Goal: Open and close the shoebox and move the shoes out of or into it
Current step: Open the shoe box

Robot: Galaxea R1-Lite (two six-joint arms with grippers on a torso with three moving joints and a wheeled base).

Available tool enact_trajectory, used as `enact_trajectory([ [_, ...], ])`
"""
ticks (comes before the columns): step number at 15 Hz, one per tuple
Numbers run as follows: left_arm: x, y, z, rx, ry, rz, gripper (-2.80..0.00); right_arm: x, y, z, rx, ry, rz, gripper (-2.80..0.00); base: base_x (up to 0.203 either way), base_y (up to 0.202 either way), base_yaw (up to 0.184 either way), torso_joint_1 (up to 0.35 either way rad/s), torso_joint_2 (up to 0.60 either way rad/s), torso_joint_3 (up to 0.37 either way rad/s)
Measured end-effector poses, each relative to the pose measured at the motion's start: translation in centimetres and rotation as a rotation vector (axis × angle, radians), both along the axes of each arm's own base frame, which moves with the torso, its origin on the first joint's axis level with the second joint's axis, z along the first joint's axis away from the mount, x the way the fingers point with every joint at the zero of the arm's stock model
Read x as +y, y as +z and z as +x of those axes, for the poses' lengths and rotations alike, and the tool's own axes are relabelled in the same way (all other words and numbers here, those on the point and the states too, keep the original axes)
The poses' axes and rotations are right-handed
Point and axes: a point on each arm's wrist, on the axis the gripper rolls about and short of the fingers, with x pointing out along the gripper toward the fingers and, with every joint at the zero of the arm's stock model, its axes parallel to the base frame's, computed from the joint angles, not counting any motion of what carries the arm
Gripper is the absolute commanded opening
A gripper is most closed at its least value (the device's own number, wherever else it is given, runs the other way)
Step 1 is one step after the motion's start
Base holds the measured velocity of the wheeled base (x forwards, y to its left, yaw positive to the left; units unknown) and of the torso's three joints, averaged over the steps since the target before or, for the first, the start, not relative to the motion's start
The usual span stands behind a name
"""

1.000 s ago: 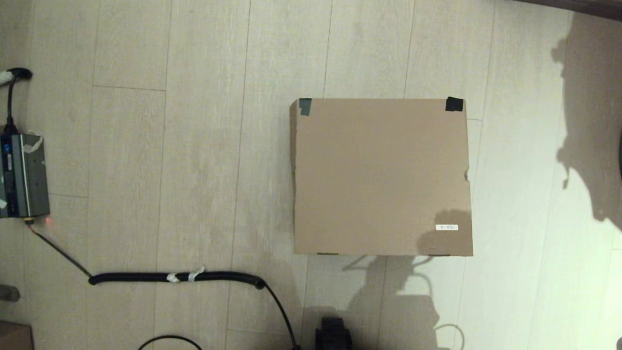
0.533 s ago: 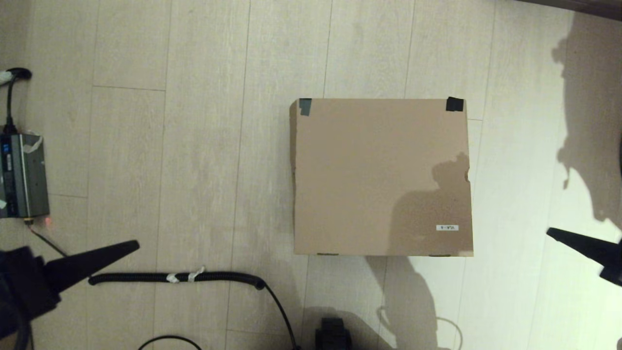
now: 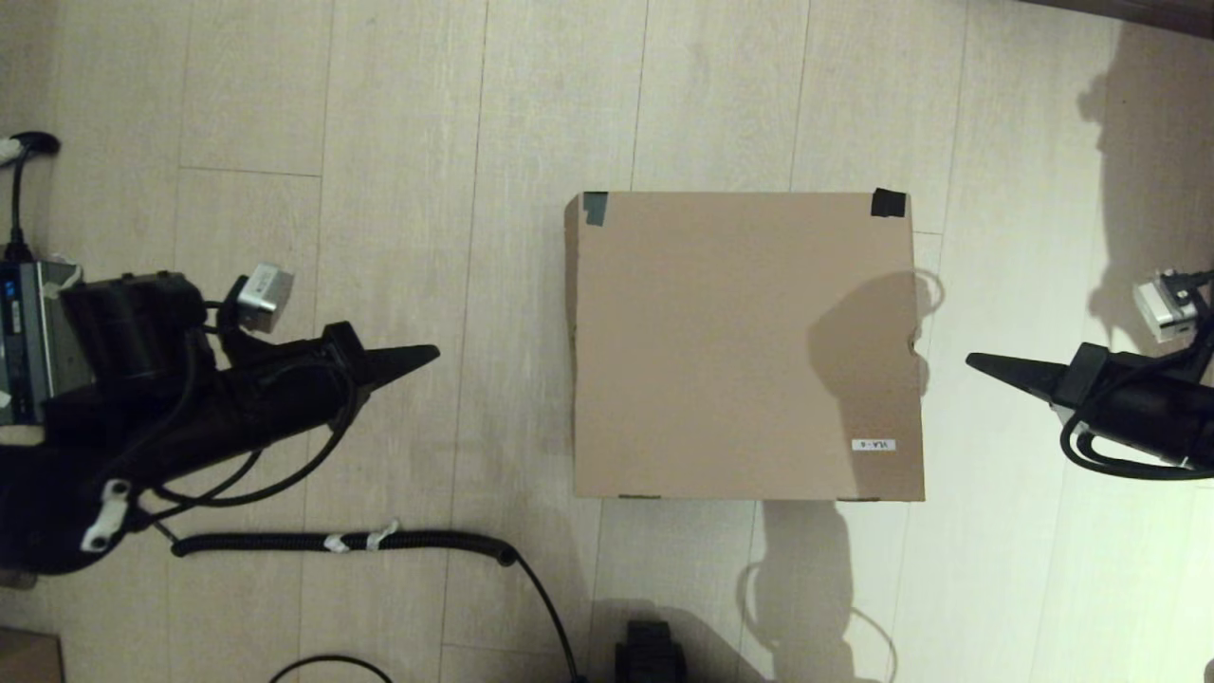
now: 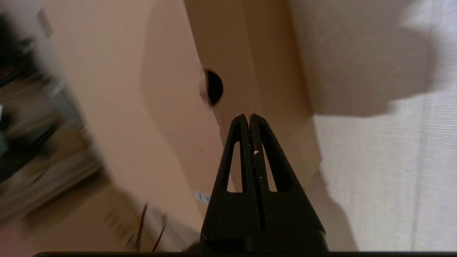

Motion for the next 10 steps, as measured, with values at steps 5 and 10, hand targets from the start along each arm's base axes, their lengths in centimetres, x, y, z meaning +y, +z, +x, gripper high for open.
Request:
enact_trajectory([
  [5,-2.6,-2.3,6.1,-0.018,-0.052,-0.011,-2.80,-2.8,-3.7,2.5,-0.014,0.125,0.019,-2.80,0.000,0.000,0.000,0.000,0.00,0.000],
  [10,-4.2,-3.4,9.3,-0.059,-0.067,-0.014,-2.80,-2.6,-7.6,4.7,-0.026,0.181,0.017,-2.80,0.000,0.000,0.000,0.000,0.00,0.000],
])
